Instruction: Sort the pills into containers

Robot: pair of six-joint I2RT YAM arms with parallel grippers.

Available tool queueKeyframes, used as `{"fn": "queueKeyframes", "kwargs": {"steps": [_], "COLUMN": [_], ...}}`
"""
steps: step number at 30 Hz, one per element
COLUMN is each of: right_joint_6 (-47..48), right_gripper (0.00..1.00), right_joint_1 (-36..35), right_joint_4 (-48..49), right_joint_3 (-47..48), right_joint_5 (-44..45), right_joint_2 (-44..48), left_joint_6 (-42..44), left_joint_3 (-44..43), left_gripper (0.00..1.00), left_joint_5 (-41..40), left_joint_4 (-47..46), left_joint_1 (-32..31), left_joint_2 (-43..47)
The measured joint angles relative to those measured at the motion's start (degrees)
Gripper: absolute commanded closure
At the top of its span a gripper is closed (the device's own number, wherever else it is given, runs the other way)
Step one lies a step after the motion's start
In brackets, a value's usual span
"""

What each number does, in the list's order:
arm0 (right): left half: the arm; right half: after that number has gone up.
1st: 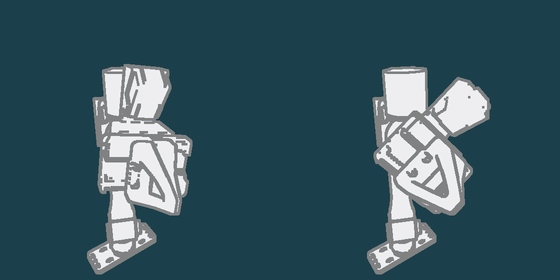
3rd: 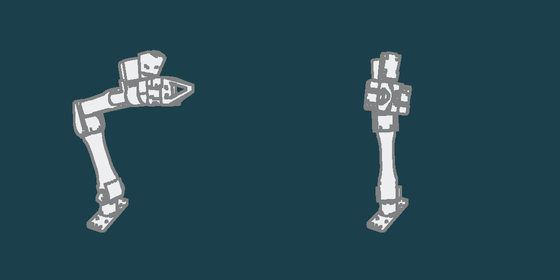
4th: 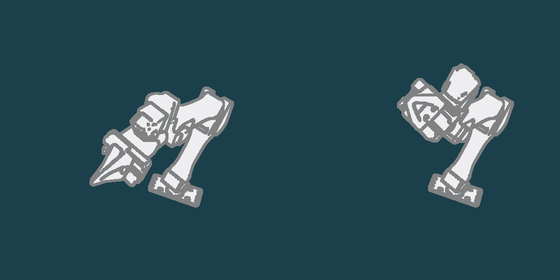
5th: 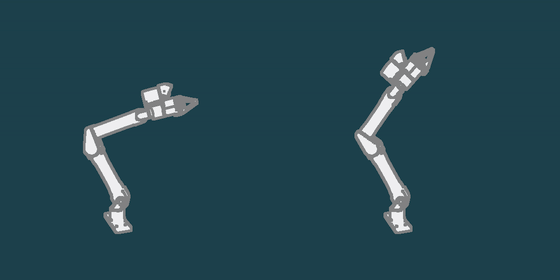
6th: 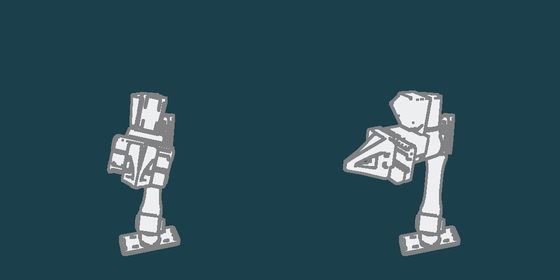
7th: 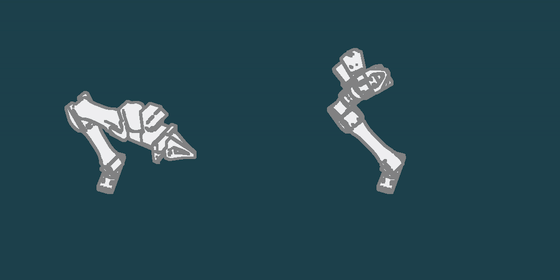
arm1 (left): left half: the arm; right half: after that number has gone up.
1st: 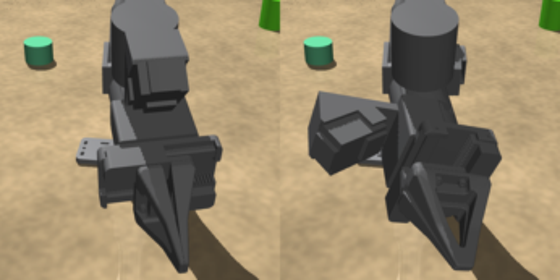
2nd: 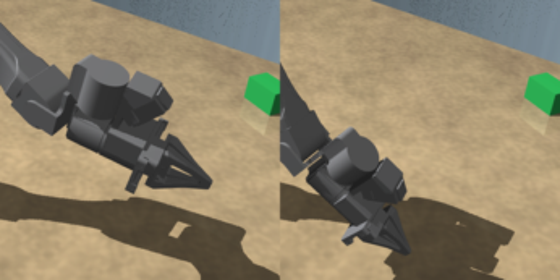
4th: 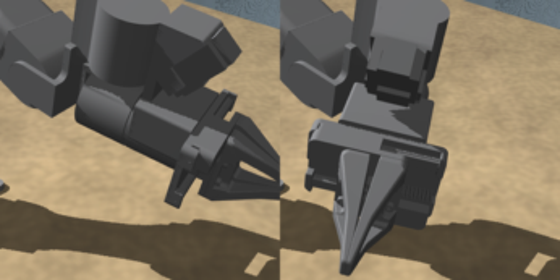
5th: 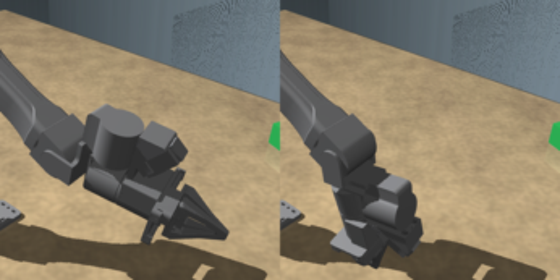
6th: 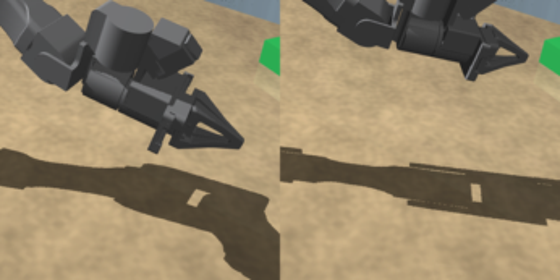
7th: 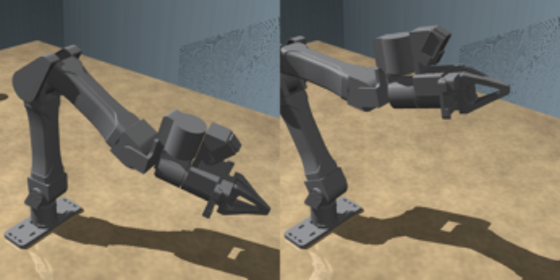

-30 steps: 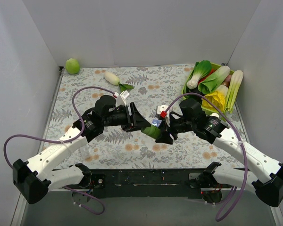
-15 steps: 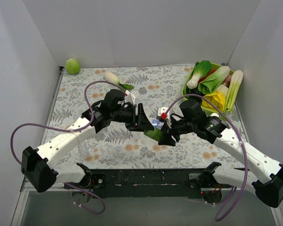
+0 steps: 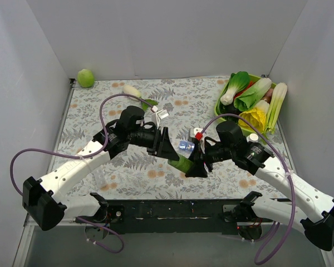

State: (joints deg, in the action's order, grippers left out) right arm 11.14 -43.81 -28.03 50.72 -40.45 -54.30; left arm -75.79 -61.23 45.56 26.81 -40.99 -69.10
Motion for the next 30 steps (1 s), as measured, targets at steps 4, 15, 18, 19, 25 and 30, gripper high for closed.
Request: {"fn": "queueKeyframes", "kwargs": {"steps": [4,15,18,19,25,30], "right_joint_6": [-6.6,-15.1,-15.0,-14.8,-11.6,-5.0], "right_gripper": [0.99,0.99,0.99,0.99,0.99,0.99], "right_joint_1": [0.3,1.3,1.3,1.3,1.3,1.3], "right_joint_4": [5.0,18.4,20.3,20.7,20.8,18.7], "right_joint_3": [-3.0,-5.5,-5.5,-5.5,-5.5,-5.5], "right_joint_5": [-4.2,-10.7,-11.2,-11.2,-11.2,-8.8], "right_joint_2": [0.1,0.2,0.3,0.3,1.1,2.6], "left_joint_6": [6.4,10.0,8.6,8.0,5.4,1.6], "left_joint_3": [-0.5,-3.5,-3.6,-3.8,-6.5,-6.7], "left_gripper": [0.81,0.02,0.02,0.02,0.02,0.02], "left_joint_5": [1.9,0.2,-1.5,-1.8,-6.2,-12.3], "left_joint_4": [1.5,1.0,-0.2,-0.2,-0.3,-0.7], "left_joint_1": [0.0,0.3,1.2,1.6,3.0,4.6], "left_joint_2": [0.1,0.6,1.8,2.2,3.8,9.9]}}
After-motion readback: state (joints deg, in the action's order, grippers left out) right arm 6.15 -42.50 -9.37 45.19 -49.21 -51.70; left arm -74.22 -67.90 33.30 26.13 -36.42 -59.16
